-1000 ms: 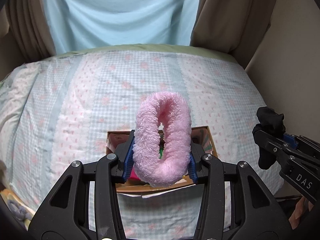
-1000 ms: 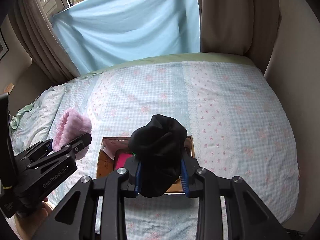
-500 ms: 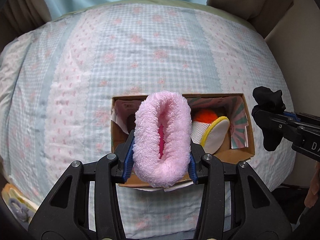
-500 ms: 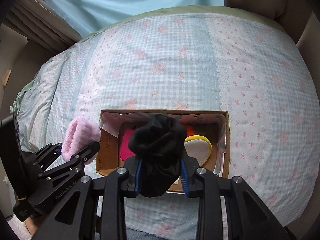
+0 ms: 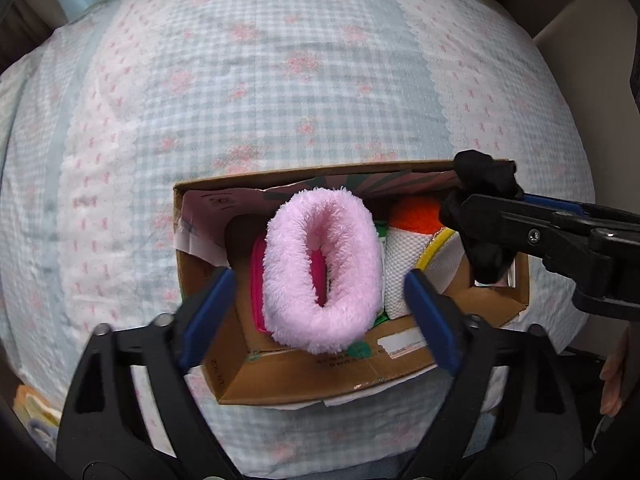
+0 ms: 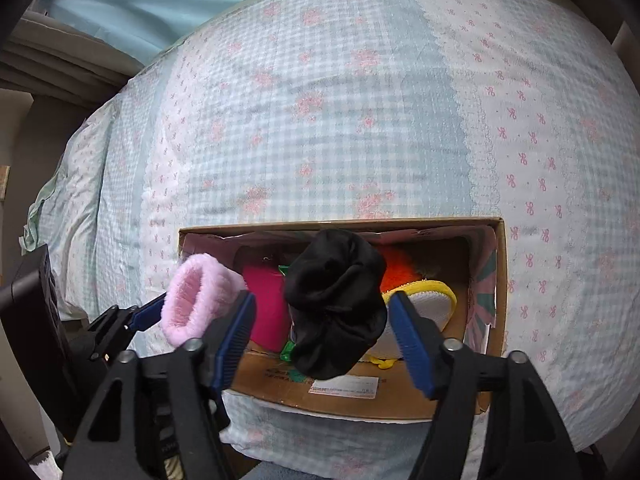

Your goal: Organize soft objects

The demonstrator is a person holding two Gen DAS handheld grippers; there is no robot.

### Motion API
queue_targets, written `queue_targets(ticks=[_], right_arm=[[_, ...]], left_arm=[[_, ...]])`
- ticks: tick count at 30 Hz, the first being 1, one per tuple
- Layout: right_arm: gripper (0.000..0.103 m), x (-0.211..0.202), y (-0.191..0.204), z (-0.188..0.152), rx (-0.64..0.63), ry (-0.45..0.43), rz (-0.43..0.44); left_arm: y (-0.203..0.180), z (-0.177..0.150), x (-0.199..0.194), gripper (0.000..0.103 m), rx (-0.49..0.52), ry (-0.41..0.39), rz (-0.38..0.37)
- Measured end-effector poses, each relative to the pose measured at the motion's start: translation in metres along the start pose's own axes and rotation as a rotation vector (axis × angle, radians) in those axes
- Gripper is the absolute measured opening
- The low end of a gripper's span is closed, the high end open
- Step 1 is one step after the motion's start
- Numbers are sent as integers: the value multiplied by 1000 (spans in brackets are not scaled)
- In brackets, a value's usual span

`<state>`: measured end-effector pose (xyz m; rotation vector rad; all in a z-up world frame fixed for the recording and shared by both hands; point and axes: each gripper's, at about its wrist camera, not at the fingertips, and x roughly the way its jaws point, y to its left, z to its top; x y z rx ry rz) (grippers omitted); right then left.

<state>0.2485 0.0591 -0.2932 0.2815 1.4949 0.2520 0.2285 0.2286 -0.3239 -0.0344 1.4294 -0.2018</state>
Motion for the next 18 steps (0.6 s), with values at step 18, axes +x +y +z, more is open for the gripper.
queue_targets(ticks=[18], right_arm=[[94,-54,-24,-46,126,-88,-45]], left_arm=[[-6,-30,-34,103,15,-46,8]])
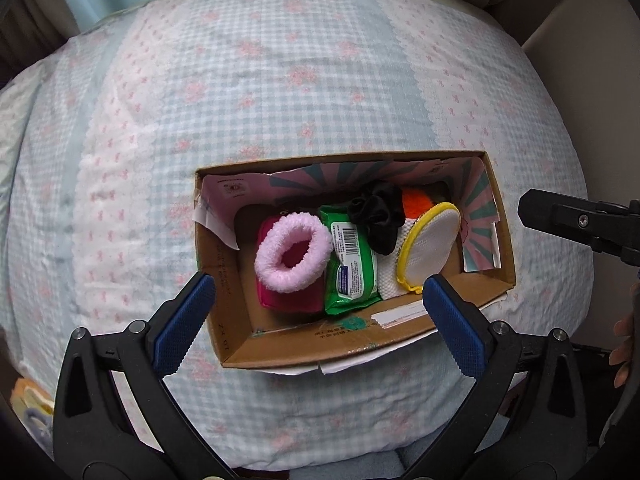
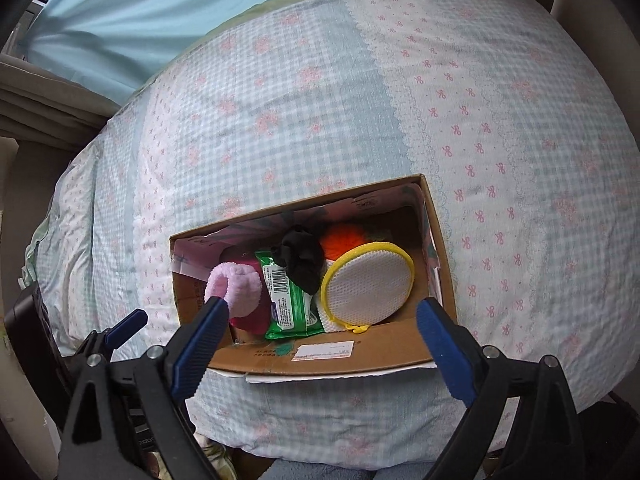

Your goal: Organize soft objects

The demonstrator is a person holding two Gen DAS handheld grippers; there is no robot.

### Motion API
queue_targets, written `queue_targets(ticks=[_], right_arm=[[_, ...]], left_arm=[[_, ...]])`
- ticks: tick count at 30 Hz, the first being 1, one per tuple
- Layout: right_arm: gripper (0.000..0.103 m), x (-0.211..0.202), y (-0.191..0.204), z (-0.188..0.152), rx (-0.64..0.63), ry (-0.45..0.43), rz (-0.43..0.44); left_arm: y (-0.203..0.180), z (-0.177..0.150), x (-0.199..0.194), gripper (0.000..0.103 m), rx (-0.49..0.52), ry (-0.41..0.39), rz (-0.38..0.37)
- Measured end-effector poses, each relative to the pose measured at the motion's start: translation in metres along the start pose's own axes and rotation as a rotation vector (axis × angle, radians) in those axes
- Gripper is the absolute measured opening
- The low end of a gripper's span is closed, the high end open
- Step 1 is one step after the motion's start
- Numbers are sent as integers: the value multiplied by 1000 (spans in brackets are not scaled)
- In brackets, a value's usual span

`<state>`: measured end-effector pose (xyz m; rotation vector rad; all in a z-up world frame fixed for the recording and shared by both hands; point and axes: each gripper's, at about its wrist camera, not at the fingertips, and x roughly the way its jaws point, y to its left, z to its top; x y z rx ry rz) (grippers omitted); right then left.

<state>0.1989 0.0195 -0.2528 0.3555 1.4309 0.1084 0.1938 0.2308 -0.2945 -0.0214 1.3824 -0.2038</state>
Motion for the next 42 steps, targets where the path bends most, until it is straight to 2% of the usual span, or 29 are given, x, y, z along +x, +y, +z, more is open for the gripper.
queue_targets(ticks=[4,8,15,19,22,29,34,42], right_arm=[[94,-37,-2,-6,-58,-73,-1],[94,-106,-7,-10,-124,-229,-23],[94,-230,-12,-35,-280,-509,-161],[94,-275,-23,-52,-299,-617,-200],[94,-295,-31,-67,-303,-679,-234],[94,-304,-51,-95,-292,-727,-233],[94,-304,-62,-106,-281,-727,-221],[94,-309,-71,-115,-264,-741,-210]], left_arm=[[-15,0,-29,103,30,-69,43],[-29,7,-76,103,-2,-161,28],[-69,7,-192,103,-31,-427,45],[-100,-7,-249,103,-29,-572,54],[-122,-23,-277,103,-23,-664,71],[-154,-56,-302,103,-3,-759,86],[-170,-75,-299,103,21,-773,99],[-184,-85,-296,103,48,-777,114]])
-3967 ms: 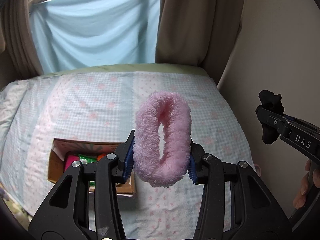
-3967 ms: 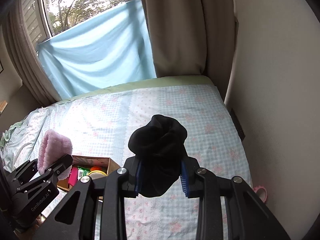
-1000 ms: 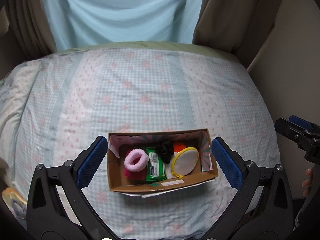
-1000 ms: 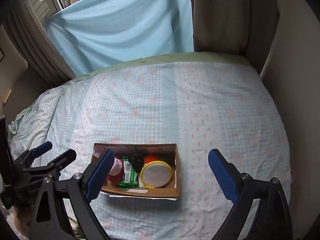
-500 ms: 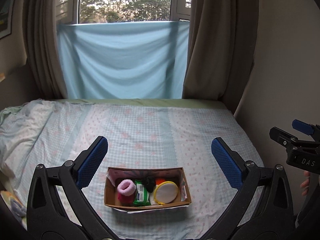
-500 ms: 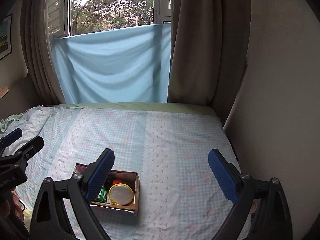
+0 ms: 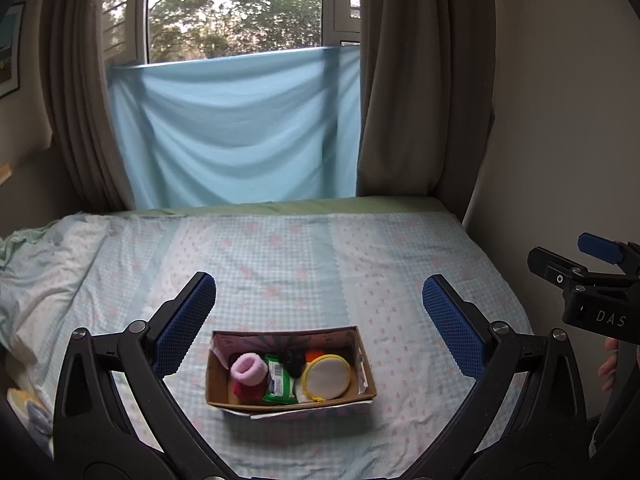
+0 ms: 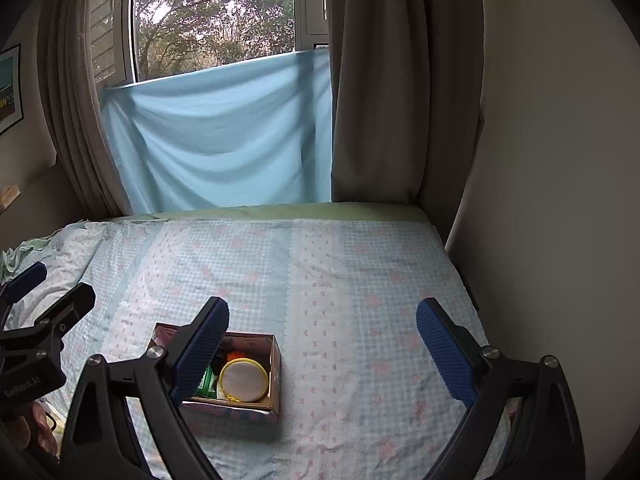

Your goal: Organize soft objects

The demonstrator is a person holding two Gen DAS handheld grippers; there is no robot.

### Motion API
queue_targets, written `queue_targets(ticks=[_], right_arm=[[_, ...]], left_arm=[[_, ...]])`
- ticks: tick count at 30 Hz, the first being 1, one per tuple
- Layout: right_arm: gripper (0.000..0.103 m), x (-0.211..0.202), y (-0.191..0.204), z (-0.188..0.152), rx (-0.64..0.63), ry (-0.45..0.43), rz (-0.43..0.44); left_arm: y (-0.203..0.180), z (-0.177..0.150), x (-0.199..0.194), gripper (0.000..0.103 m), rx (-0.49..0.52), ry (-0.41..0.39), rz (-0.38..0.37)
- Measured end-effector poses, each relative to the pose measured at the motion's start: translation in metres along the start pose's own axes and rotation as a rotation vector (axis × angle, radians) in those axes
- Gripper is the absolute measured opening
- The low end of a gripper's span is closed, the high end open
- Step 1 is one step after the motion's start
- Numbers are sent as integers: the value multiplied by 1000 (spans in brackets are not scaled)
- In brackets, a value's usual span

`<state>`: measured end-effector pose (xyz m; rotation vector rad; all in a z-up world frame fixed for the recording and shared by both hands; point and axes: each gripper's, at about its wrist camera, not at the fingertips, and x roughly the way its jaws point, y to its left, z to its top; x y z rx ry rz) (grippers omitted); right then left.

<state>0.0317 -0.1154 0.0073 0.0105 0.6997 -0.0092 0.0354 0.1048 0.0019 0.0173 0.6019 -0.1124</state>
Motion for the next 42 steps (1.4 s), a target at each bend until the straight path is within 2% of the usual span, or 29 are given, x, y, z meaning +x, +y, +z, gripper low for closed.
queue_targets(ticks=[42], right_arm=[[94,1,1,2,2,-12,-3]], left_arm=[[-3,-5,3,103,-3,15,4]])
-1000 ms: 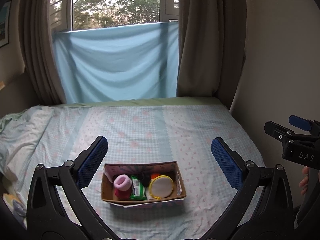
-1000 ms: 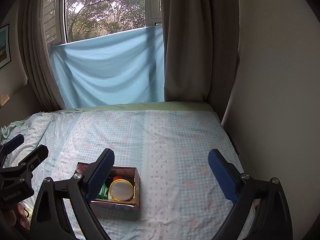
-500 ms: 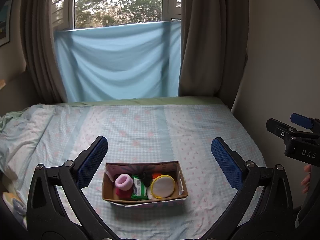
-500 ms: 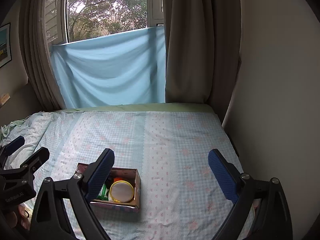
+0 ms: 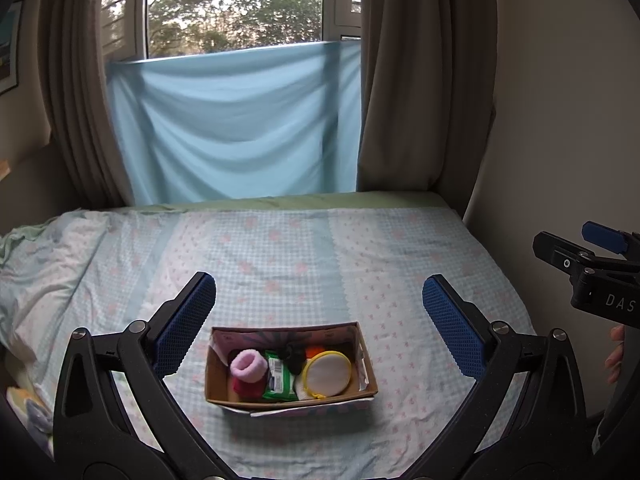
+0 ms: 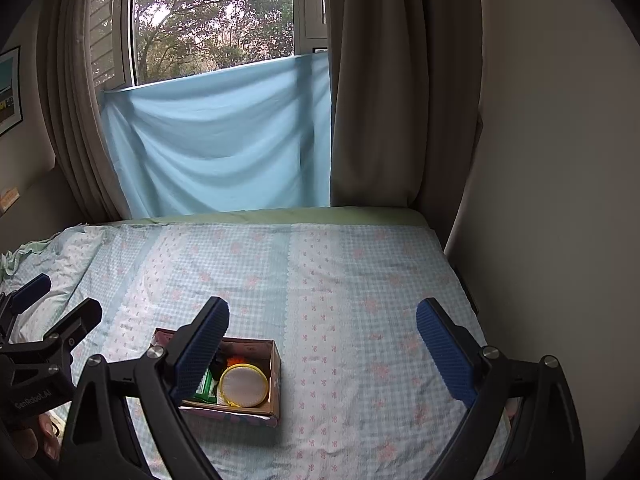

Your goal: Organize soft objects

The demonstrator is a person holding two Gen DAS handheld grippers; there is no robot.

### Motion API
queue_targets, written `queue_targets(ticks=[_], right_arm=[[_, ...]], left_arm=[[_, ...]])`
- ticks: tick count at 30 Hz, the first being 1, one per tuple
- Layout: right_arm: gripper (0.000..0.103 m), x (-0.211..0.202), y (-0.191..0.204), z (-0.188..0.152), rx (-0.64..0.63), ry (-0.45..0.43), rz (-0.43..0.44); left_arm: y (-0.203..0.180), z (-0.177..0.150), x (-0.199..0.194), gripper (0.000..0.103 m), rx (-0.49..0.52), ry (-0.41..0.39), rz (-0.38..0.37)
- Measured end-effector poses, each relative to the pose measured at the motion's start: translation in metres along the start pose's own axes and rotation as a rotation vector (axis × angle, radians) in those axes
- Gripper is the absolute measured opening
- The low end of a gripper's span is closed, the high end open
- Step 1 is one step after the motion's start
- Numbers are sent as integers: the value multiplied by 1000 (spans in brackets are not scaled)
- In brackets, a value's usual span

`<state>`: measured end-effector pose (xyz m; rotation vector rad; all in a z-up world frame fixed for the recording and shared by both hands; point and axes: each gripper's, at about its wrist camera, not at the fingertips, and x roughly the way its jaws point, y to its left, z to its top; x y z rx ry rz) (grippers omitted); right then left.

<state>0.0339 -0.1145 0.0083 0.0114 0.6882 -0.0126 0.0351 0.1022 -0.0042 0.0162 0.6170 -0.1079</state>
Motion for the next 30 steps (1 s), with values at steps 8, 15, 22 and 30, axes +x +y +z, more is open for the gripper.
queue_targets(ticks=[8,15,22,30], right_arm=[[94,2,0,2,0,0,0],[94,3,1,3,-11,0,-6],[94,2,2,3,-20,-8,-9],[94,2,2,3,-19,-8,-9]], left_arm=[[1,0,2,103,-4,6,4],[2,1,5,103,-18,10,11],[2,-1,8,103,-8,15,84],[2,-3,5,103,-16,-5,65]])
